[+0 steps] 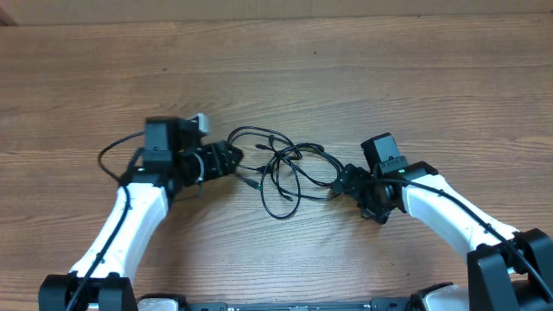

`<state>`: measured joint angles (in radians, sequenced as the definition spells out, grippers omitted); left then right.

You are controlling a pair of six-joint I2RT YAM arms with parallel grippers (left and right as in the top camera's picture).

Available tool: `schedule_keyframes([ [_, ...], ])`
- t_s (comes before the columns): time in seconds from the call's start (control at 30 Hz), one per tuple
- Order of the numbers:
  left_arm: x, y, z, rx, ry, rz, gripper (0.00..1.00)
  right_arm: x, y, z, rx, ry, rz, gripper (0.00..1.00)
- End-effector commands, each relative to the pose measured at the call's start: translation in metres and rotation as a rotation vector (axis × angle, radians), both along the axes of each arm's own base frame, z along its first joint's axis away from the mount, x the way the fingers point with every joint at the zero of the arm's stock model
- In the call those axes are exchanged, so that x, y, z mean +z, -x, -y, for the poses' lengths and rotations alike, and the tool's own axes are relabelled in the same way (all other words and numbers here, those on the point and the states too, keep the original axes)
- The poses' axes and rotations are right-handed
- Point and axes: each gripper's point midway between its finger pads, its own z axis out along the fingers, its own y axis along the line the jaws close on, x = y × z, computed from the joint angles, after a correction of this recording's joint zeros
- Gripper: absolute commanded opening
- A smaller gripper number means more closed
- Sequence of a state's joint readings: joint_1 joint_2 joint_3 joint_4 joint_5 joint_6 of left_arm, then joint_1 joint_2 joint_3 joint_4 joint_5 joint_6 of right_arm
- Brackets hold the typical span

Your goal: Untangle cables

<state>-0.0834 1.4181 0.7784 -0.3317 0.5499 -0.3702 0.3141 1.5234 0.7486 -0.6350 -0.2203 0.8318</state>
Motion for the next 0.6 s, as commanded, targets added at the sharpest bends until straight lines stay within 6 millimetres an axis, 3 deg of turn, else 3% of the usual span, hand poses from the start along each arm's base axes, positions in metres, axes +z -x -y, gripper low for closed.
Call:
schedule_keyframes([
  [0.0,0.014,0.001,0.03,-0.135,-0.008,0.106,0.63,0.028,-0.018,-0.004,0.065,-0.071,0.07,0.95],
  [0.07,0.019,-0.002,0.04,-0.107,0.024,0.102,0.59,0.043,-0.022,-0.002,0.056,-0.079,0.098,0.95],
  [0.17,0.019,-0.008,0.046,0.068,0.074,0.011,0.33,0.068,-0.026,-0.002,0.056,-0.094,0.164,0.95],
  [0.23,0.016,-0.007,0.05,0.191,0.118,-0.078,0.26,0.084,-0.024,-0.002,0.058,-0.105,0.211,0.94],
  [0.43,0.018,0.003,0.083,0.324,0.264,-0.243,0.29,0.118,-0.01,0.002,0.057,-0.124,0.293,0.94],
  [0.57,0.015,-0.004,0.09,0.442,0.293,-0.262,0.35,0.128,0.003,0.006,0.056,-0.122,0.303,0.94],
])
